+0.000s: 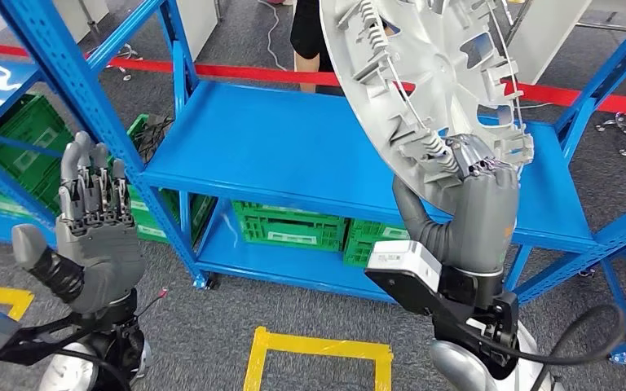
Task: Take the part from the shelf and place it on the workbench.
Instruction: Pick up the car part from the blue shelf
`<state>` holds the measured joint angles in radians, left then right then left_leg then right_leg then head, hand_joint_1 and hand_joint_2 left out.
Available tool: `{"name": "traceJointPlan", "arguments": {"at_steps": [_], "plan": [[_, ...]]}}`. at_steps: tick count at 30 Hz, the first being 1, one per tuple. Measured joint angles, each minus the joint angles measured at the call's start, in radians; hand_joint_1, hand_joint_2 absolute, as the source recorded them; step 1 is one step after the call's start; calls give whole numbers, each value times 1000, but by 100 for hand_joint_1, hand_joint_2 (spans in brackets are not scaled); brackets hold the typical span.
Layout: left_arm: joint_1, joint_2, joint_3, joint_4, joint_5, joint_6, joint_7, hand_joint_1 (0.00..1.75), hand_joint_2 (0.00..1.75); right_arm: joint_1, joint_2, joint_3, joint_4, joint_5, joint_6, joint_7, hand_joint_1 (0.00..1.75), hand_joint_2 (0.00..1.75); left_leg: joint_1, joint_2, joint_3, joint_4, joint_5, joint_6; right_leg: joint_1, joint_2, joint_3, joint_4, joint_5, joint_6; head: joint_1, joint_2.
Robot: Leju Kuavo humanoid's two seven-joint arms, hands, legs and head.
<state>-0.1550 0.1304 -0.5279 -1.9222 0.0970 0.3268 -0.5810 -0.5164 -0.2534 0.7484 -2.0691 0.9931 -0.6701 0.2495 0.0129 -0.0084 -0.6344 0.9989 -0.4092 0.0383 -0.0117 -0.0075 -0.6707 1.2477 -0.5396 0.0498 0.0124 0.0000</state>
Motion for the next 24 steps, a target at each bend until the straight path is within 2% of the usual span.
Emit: {"name": "traceJointPlan", "arguments": {"at_steps": [1,2,3,4,5,7,8,9,10,12,13,14,15,16,17,19,20,24], "plan": [[2,0,-3,-5,-6,-2,-2,0,0,1,-2,3,-7,8,1,0,175,175,0,-2,-12,4,8,-3,1,2,45,-63,20,-5,4,0],[4,1,-6,-11,-11,-3,-5,0,0,1,-4,5,-15,16,2,1,175,175,-1,-4,-23,6,15,-6,3,4,96,-133,28,-11,8,0],[5,1,-8,-16,-17,-4,-7,0,0,0,-5,8,-25,25,5,2,175,175,-2,-5,-31,8,23,-11,5,5,133,-190,27,-16,10,0],[7,2,-11,-22,-21,-4,-9,0,0,0,-6,11,-34,35,8,3,175,175,-2,-6,-36,9,32,-17,7,7,155,-227,21,-21,11,0],[9,3,-14,-26,-25,-4,-9,0,0,-1,-6,14,-42,44,11,5,175,175,-2,-6,-40,7,40,-23,10,7,163,-242,18,-24,11,0],[15,5,-17,-30,-28,-3,-9,0,0,-1,-6,16,-54,60,17,10,175,175,0,-7,-43,6,52,-36,9,3,151,-249,31,-34,10,0],[17,7,-18,-31,-29,-3,-10,0,0,-2,-6,17,-58,65,20,13,175,175,0,-6,-51,12,42,-41,7,0,148,-254,40,-40,9,0],[19,9,-19,-34,-30,-3,-10,0,0,-4,-6,18,-62,69,22,15,175,175,1,-5,-63,37,11,-46,3,-2,142,-259,51,-46,4,0],[21,11,-20,-36,-31,-3,-10,0,0,-5,-6,20,-66,71,24,17,175,175,3,-3,-79,83,-34,-50,1,-5,136,-261,63,-51,-1,0],[21,14,-23,-39,-31,-3,-10,0,0,-6,-6,23,-74,75,26,19,175,175,5,0,-112,215,-129,-59,0,-5,109,-262,86,-55,-14,0],[22,15,-24,-39,-31,-3,-11,0,0,-6,-6,26,-75,75,26,19,175,175,5,1,-119,270,-149,-61,0,-5,94,-261,96,-55,-19,0],[23,17,-25,-40,-31,-3,-11,0,0,-6,-6,28,-76,76,27,19,175,175,5,2,-115,299,-148,-62,1,-5,79,-260,107,-53,-24,0],[24,18,-25,-40,-31,-3,-11,0,0,-6,-6,30,-77,76,28,20,175,175,5,3,-96,298,-130,-62,1,-5,65,-258,117,-51,-28,0],[25,19,-26,-41,-31,-4,-12,0,0,-6,-6,33,-78,76,29,22,175,175,5,4,-60,264,-105,-60,0,-5,52,-257,126,-48,-34,0],[26,20,-27,-43,-31,-4,-14,0,0,-6,-6,34,-80,76,30,24,175,175,5,5,-13,207,-85,-58,0,-5,41,-254,134,-45,-39,0],[26,21,-27,-45,-30,-5,-16,0,0,-6,-6,36,-83,76,32,26,175,175,5,7,57,117,-71,-56,0,-5,28,-249,144,-40,-47,0],[26,21,-27,-45,-30,-6,-16,0,0,-6,-6,37,-83,76,32,27,175,175,5,8,72,98,-73,-55,0,-5,27,-247,145,-39,-49,0],[26,21,-27,-45,-30,-6,-16,0,0,-6,-6,37,-83,76,32,27,175,175,5,8,72,98,-73,-55,0,-5,27,-247,145,-39,-49,0]]}}
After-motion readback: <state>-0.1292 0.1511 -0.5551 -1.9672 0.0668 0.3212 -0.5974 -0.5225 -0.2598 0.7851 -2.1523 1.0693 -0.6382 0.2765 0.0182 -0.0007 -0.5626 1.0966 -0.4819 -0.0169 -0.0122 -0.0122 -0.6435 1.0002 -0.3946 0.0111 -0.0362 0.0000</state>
